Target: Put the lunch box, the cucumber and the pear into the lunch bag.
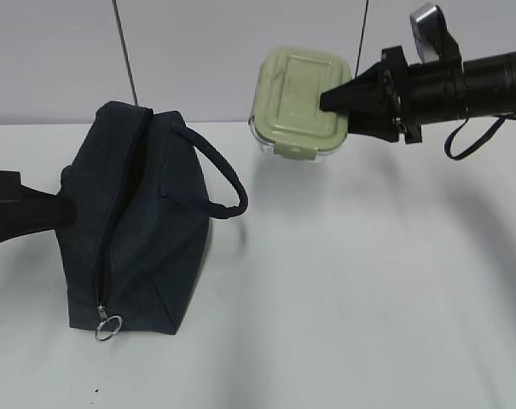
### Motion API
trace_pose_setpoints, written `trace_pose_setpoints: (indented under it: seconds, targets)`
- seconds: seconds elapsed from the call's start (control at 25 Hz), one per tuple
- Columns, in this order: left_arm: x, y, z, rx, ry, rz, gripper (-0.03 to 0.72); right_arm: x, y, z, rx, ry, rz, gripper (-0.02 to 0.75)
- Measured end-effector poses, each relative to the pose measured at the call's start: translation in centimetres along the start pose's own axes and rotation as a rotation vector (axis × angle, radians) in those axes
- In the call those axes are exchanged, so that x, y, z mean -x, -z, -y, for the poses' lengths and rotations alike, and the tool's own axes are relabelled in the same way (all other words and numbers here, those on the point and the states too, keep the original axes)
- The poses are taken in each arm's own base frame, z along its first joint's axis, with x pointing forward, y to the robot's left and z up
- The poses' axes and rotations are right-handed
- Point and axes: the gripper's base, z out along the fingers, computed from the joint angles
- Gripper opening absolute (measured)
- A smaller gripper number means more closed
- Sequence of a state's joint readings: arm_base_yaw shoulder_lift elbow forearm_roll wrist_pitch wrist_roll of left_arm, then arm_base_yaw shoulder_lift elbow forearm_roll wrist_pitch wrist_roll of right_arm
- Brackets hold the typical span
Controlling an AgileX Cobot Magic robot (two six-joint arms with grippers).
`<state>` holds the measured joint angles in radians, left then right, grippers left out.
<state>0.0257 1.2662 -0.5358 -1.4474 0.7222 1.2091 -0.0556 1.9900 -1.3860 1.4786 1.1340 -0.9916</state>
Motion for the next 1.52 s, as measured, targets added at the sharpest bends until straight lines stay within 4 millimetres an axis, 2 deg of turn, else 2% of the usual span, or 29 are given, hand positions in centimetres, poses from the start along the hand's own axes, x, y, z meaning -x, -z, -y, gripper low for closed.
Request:
trace_pose_setpoints:
  seconds: [0.12, 0.24, 0.36, 0.56, 0.72, 0.8, 0.88, 1.16, 1.52]
  targets:
    - [0.0, 0.0, 0.0, 0.001, 0.003, 0.003, -0.015, 1.0, -0.6, -2.0, 0.042, 0.018, 0.020, 0.374]
    - [0.1, 0.0, 0.0, -0.001, 0.013, 0.012, -0.015, 1.2, -2.3, -4.1, 0.087, 0.055, -0.001, 0.374]
    - [0.1, 0.0, 0.0, -0.002, 0.016, 0.014, -0.015, 0.6, -4.9, -6.8, 0.156, 0.090, -0.041, 0.374]
    - [0.2, 0.0, 0.0, -0.003, 0.019, 0.017, -0.015, -1.7, -9.3, -11.5, 0.262, 0.157, -0.127, 0.374]
    - [0.2, 0.0, 0.0, -0.003, 0.020, 0.017, -0.015, -3.1, -11.9, -13.4, 0.246, 0.209, -0.124, 0.374]
    - [0.2, 0.0, 0.0, -0.002, 0.020, 0.018, -0.015, -3.4, -12.5, -13.6, 0.236, 0.217, -0.119, 0.374]
    - [0.2, 0.0, 0.0, -0.002, 0.020, 0.018, -0.015, -3.5, -13.0, -12.8, 0.225, 0.201, -0.122, 0.374]
    - [0.2, 0.0, 0.0, 0.000, 0.021, 0.019, -0.015, -4.8, -15.3, -8.4, 0.142, 0.126, -0.180, 0.374]
    - [0.3, 0.0, 0.0, -0.002, 0.041, 0.038, -0.015, -5.1, -13.6, -5.1, -0.065, 0.143, -0.349, 0.374]
